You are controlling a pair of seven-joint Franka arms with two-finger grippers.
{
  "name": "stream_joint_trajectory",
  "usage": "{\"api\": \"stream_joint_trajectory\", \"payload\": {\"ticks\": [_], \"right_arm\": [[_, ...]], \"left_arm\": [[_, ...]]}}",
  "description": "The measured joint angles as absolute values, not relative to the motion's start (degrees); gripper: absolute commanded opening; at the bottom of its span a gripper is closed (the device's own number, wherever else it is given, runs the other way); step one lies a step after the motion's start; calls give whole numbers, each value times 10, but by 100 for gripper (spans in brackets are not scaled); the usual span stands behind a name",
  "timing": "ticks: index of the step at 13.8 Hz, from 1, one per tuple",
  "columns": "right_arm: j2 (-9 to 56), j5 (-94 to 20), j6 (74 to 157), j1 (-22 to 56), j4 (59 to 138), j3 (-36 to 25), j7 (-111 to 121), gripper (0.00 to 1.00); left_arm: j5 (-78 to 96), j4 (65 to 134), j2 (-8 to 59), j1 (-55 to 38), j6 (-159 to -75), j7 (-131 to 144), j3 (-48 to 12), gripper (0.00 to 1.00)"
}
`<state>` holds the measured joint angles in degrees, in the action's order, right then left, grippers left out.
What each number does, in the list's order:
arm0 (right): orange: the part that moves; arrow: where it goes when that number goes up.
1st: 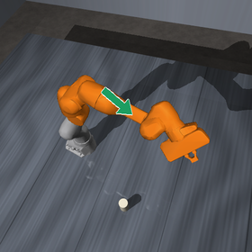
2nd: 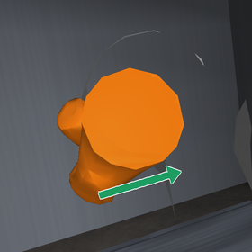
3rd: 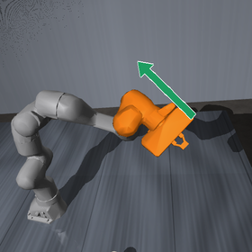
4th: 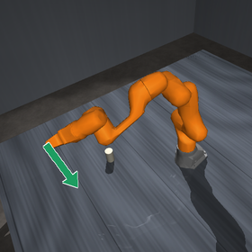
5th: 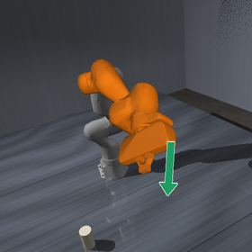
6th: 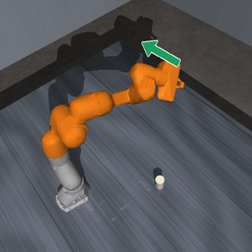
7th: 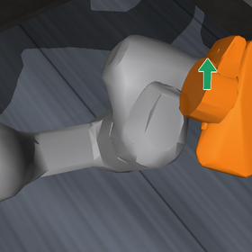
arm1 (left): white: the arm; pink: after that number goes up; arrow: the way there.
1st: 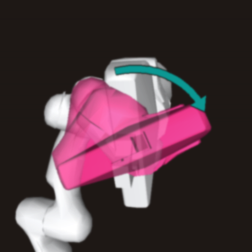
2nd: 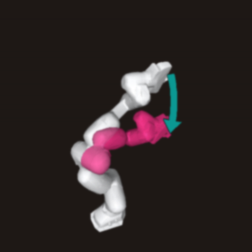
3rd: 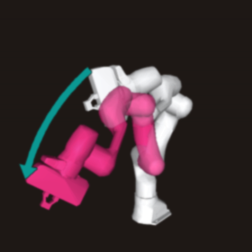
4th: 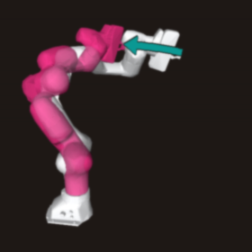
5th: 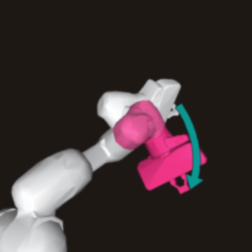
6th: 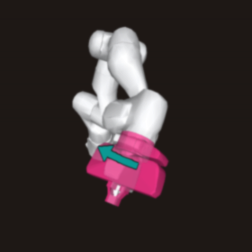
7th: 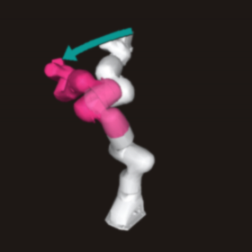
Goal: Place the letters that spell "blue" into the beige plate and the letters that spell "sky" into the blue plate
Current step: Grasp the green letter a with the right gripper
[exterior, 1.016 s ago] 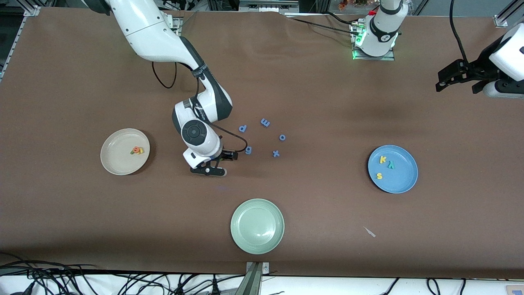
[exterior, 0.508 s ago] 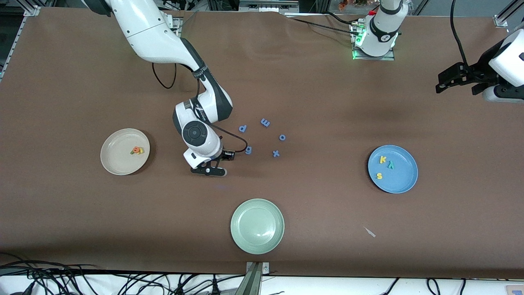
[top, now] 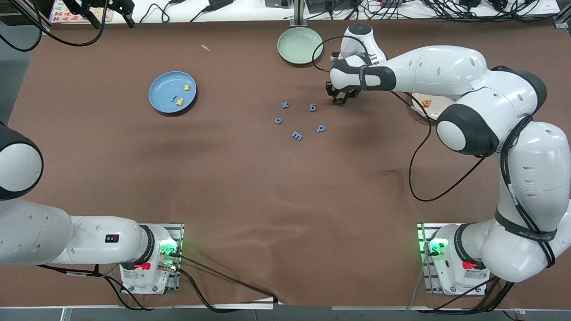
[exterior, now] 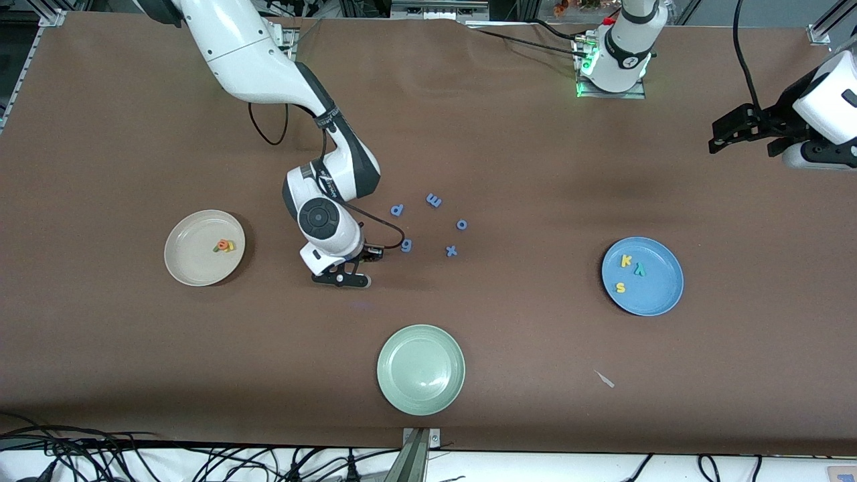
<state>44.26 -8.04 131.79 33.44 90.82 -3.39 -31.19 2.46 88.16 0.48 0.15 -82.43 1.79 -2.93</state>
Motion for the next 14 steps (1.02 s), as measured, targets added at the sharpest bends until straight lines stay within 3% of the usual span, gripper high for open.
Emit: {"api": "stream_joint_trajectory", "payload": {"ticks": [2, 9, 14], "right_arm": [[441, -80, 1317, 335, 908, -33, -311, 24], [432, -80, 1268, 321, 898, -47, -260, 24], [375, -80, 1156, 300, 908, -135, -111, 24]], "left_arm": [[25, 882, 5, 1, -824, 18, -30, 100], [25, 881, 6, 1, -823, 18, -30, 100], [25, 881, 6, 0, -823, 18, -30, 100]]}}
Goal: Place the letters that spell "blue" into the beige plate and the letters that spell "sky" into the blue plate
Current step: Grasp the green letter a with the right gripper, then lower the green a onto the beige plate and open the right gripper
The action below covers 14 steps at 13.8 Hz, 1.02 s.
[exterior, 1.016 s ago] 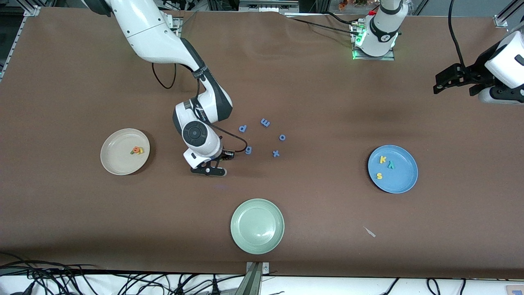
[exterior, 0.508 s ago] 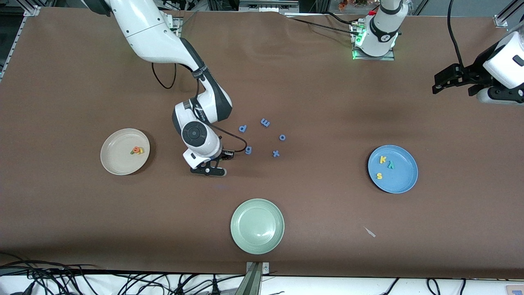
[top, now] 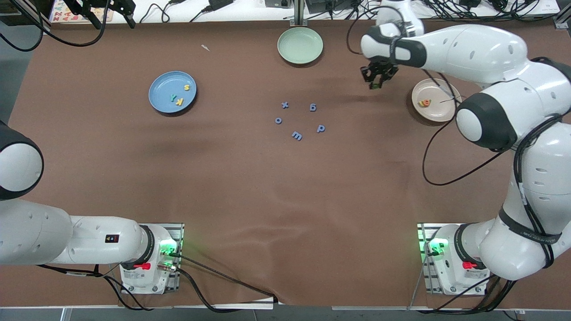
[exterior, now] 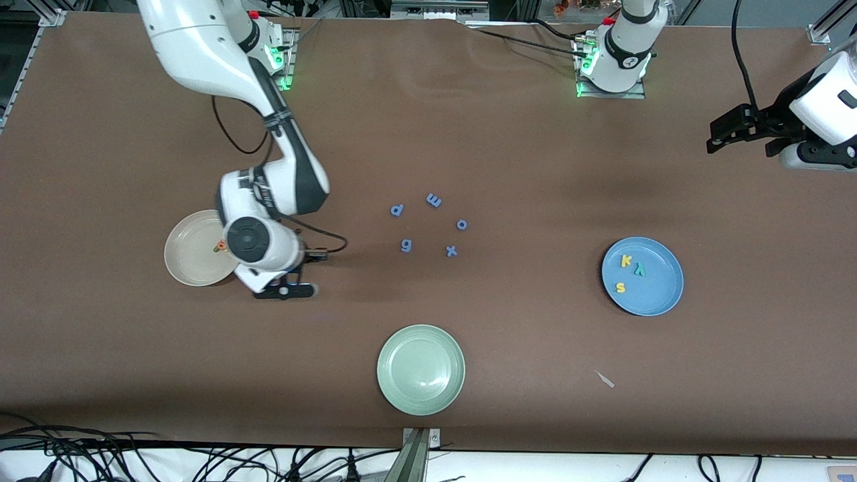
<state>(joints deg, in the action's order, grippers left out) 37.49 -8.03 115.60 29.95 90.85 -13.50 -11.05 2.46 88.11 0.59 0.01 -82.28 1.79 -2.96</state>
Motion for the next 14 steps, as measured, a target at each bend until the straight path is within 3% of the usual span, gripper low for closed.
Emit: {"api": "stream_joint_trajectory", "payload": {"ticks": [4, 8, 9, 10, 11, 14], "right_arm": [[365, -80, 1113, 294, 928, -208, -49, 25], [367, -80, 1106, 244, 938, -230, 34, 32], [368, -80, 1105, 226, 939, -230, 54, 43], [370, -80, 1105, 213, 939, -230, 64, 82], [371, -80, 1105, 206, 939, -230, 69, 100], [371, -80, 1095, 211, 936, -227, 69, 100]], "left_arm": [[25, 881, 6, 0, -822, 18, -31, 100], [25, 881, 6, -1, -821, 18, -33, 100], [25, 881, 6, -1, -820, 18, -33, 100], [25, 881, 6, -1, -819, 18, -33, 100], [25, 881, 6, -1, -819, 18, -33, 100], [25, 881, 6, -1, -819, 18, -33, 100]]}}
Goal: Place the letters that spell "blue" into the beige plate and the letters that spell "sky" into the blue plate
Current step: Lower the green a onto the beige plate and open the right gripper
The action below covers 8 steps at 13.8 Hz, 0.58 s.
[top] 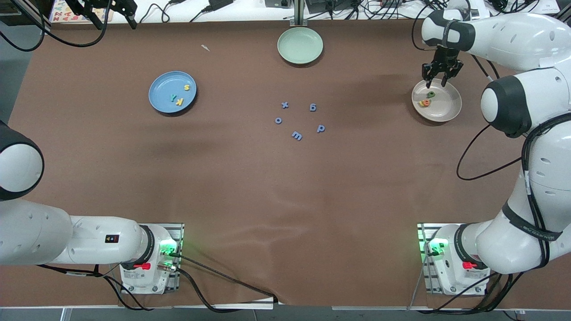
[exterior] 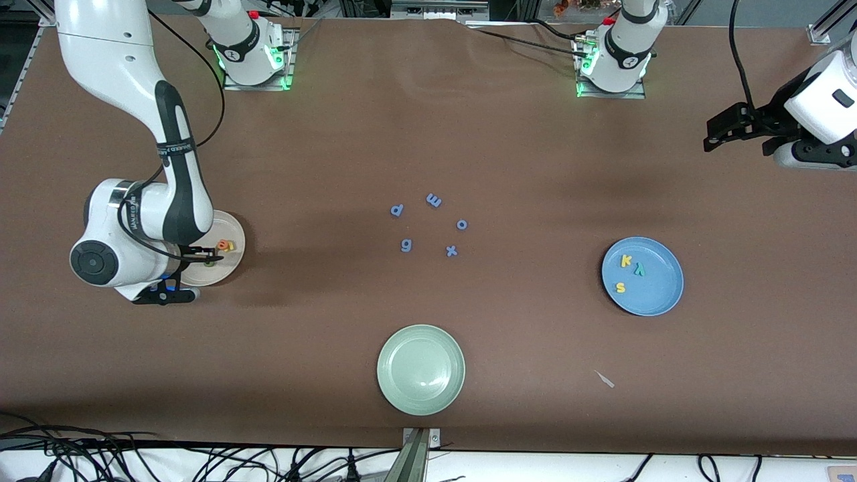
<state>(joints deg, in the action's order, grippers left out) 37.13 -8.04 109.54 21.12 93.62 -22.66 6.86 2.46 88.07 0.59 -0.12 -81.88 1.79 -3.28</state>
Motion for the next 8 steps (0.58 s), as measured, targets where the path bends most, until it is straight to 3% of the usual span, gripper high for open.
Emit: {"api": "stream_joint_trajectory", "payload": {"ticks": [8], "right_arm": [[362, -81, 937, 273, 823, -221, 16, 100]], "left_arm": [[25, 881, 6, -1, -819, 18, -33, 100]]}}
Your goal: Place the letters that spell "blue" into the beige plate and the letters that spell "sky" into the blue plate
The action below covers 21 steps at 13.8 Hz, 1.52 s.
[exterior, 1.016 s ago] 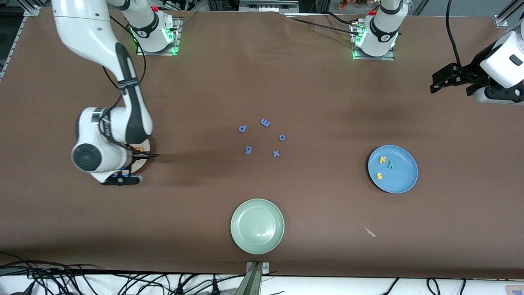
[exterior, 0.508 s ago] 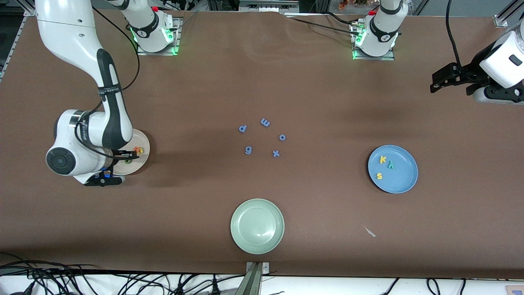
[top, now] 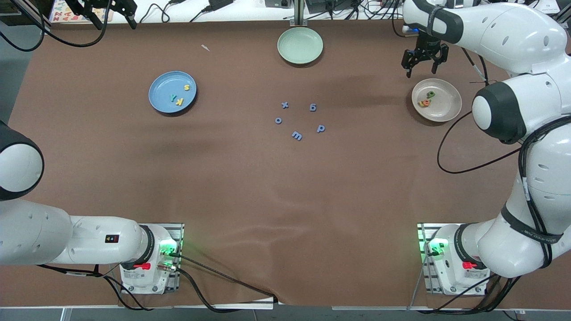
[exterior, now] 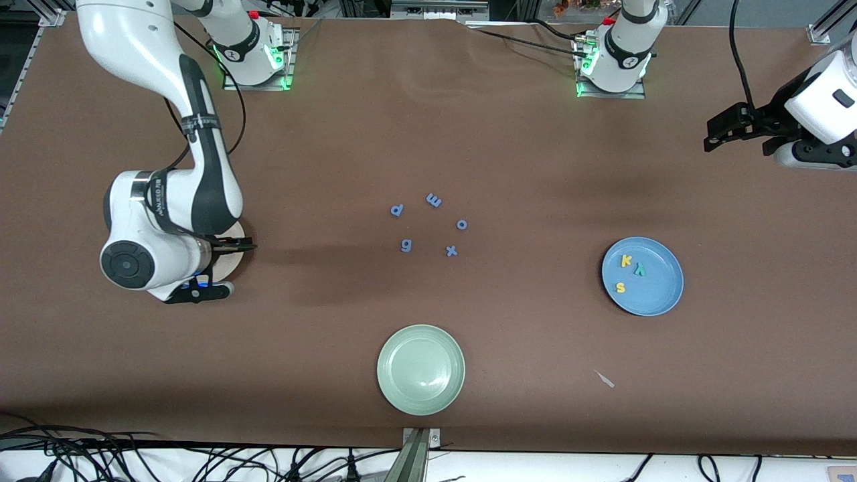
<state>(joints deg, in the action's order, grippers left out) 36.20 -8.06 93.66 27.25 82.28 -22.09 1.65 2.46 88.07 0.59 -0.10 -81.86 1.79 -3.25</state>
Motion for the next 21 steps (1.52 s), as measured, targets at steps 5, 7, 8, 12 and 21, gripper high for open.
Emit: {"api": "stream_joint_trajectory", "payload": {"ticks": [5, 7, 8, 12, 21], "right_arm": [[348, -81, 839, 285, 743, -222, -1, 100], [343, -80, 825, 286, 729, -222, -1, 100], [337, -80, 825, 286, 727, -219, -1, 100], [284, -42, 825, 227, 737, -134, -1, 100], [91, -12, 849, 55, 854, -10, -1, 100]], "left_arm": [[25, 881, 6, -1, -819, 18, -33, 100], [25, 881, 6, -1, -819, 18, -33, 100], [25, 881, 6, -1, -819, 18, -32, 100], [25, 880, 6, -1, -819, 18, -32, 100], [25, 880, 6, -1, -818, 18, -32, 100]]}}
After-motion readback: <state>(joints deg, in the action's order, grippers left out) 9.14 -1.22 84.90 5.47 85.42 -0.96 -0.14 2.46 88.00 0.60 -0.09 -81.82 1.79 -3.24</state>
